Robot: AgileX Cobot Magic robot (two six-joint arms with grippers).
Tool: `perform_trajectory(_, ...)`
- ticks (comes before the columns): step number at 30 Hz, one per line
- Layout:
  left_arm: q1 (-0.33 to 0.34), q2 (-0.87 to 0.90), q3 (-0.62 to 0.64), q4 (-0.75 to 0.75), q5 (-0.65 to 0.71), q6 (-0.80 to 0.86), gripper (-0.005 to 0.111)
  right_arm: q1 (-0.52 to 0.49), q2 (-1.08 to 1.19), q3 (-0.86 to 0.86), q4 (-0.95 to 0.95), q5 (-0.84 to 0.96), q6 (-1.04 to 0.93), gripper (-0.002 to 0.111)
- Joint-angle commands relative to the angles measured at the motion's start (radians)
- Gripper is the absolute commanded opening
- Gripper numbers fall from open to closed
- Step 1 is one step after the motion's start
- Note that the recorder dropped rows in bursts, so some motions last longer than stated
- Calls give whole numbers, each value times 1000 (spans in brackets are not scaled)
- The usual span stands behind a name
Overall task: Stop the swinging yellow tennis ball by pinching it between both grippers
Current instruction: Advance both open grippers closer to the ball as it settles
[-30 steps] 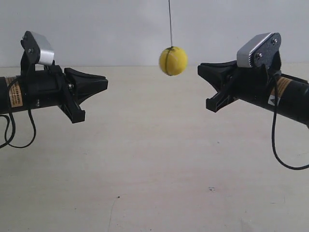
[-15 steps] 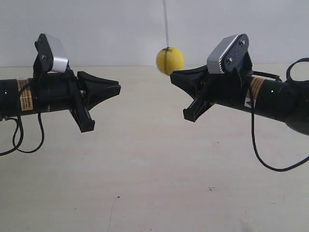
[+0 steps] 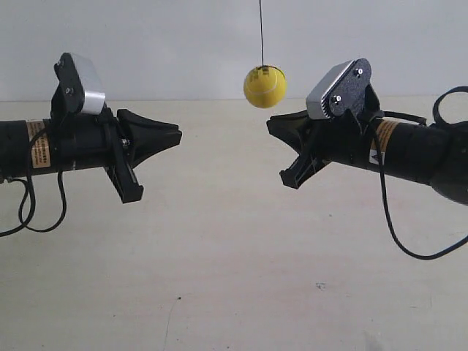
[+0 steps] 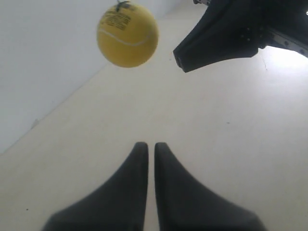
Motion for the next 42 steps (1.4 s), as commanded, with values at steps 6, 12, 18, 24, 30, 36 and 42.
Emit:
perform_trajectory(6, -5, -1, -5, 1, 5, 18, 5, 0, 0, -4, 40, 0, -25, 0)
perform_trajectory(12, -5, -1, -5, 1, 8, 18, 5, 0, 0, -4, 31, -25, -1, 0)
perform_trajectory(18, -5, -4, -5, -13, -6, 21, 5, 0, 0, -4, 31, -88, -4, 0)
perform_trajectory(24, -5, -48, -5, -44, -26, 78, 5, 0, 0, -4, 31, -127, -17, 0)
perform_trajectory(30, -5, -43, -5, -78, -26, 85, 5, 0, 0, -4, 31, -127, -18, 0)
perform_trajectory(36, -5, -43, -5, -78, -32, 78, 5, 2, 0, -4, 31, -125, -18, 0)
perform_trajectory(42, -6, -43, -10, -78, -48, 78, 5, 2, 65, -39, 26, -107, -11, 0)
